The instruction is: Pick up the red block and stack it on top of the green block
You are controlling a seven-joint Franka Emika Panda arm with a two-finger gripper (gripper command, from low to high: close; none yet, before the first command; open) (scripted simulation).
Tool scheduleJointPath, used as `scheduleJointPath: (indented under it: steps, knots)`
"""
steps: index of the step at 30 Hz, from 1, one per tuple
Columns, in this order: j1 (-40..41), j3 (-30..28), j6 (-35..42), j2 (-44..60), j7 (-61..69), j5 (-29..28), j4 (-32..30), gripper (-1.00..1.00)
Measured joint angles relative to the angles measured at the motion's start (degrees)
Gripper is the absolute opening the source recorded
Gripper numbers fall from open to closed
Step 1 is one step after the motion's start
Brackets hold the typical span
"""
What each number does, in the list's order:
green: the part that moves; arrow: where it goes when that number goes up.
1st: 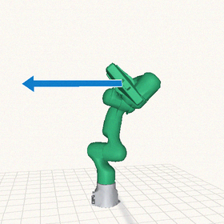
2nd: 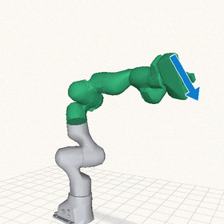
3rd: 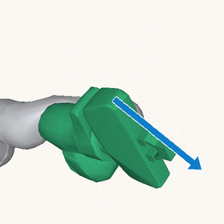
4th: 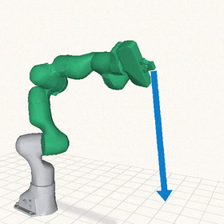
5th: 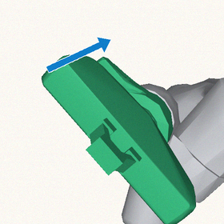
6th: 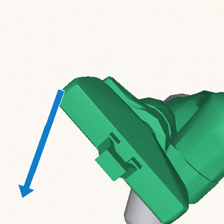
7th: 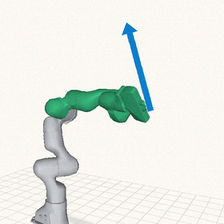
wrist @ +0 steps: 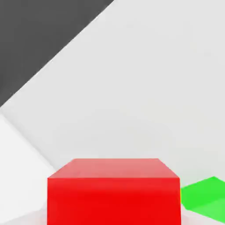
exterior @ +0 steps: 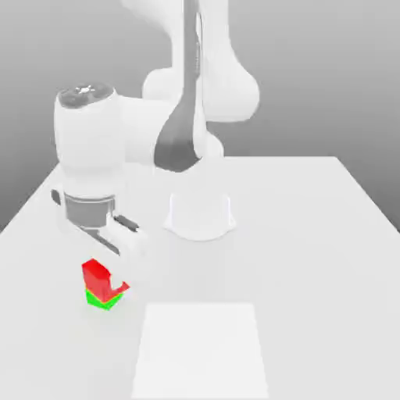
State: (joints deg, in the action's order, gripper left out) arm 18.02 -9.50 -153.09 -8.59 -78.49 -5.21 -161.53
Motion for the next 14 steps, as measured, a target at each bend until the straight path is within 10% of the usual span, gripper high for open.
scheduleJointPath:
  steps: [10,11,14]
  knots:
    - [4.64,-2.43,-12.93,6.23,-5.74,3.74,-6.73,-1.00]
    - [4.42,-2.41,-14.74,8.15,-4.79,5.16,-6.66,1.00]
    - [3.97,-2.42,-14.74,8.15,-4.79,5.16,-6.66,1.00]
